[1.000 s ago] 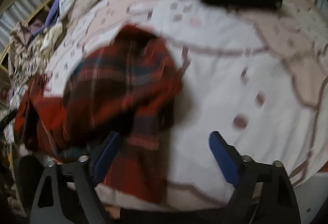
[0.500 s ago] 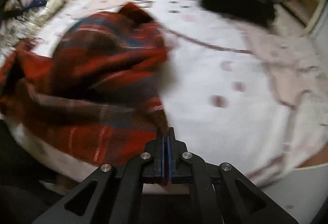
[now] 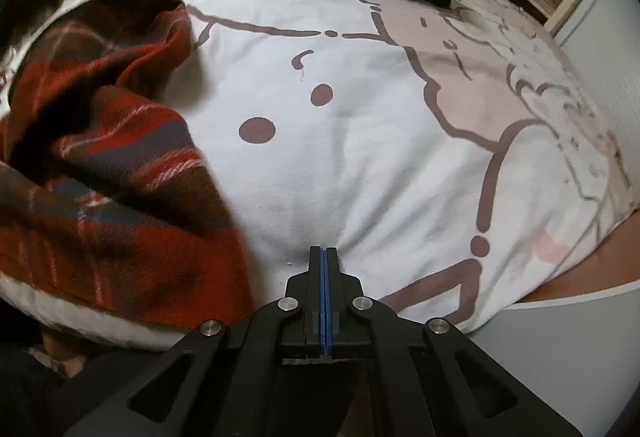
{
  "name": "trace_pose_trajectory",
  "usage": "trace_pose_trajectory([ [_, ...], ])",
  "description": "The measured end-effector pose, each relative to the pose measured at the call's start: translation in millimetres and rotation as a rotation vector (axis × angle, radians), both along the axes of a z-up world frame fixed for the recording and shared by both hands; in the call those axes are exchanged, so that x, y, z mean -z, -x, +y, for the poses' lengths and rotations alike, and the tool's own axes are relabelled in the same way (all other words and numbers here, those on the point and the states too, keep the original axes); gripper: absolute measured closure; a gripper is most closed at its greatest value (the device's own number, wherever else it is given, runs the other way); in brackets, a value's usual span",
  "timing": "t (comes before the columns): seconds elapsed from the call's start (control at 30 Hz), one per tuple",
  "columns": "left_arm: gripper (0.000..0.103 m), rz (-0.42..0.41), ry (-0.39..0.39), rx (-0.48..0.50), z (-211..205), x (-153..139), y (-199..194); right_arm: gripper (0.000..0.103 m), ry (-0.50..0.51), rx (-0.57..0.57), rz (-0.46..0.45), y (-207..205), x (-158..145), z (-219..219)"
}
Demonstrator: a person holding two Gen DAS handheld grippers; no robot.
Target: Fold clothes
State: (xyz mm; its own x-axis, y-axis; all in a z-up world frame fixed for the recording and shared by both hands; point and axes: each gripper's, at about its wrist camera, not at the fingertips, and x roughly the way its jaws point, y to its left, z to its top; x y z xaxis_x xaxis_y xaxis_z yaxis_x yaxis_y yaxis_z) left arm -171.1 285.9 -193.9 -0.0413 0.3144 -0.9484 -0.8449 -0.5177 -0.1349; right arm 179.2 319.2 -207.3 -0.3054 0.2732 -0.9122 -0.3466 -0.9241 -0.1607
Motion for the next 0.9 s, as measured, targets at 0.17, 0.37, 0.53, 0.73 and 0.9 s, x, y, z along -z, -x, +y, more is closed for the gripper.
trace_pose_trajectory([
  [0.17,0.025,-0.01,0.054,0.016,14.9,18.6,-7.8,0.103,0.054,-0.001,0.042,-7.0,2.8,7.6],
  [0.37,0.098,-0.064,-0.026,-0.057,0.4,1.0,-0.6,0.103,0.074,0.007,0.074,-8.4,2.9,8.9],
  [0.53,0.098,-0.001,-0.143,-0.192,-48.0,-41.5,4.3,0.103,0.145,0.047,0.118,-13.1,-6.6,18.3],
  [0.73,0.098,0.144,-0.248,-0.407,-143.1,-102.3,1.9,0.102,0.221,0.003,0.185,-9.1,-37.9,14.7],
  [0.9,0.098,0.216,-0.314,-0.607,-241.8,-130.4,-18.5,0.102,0.235,-0.115,0.144,13.3,-43.0,-1.5],
])
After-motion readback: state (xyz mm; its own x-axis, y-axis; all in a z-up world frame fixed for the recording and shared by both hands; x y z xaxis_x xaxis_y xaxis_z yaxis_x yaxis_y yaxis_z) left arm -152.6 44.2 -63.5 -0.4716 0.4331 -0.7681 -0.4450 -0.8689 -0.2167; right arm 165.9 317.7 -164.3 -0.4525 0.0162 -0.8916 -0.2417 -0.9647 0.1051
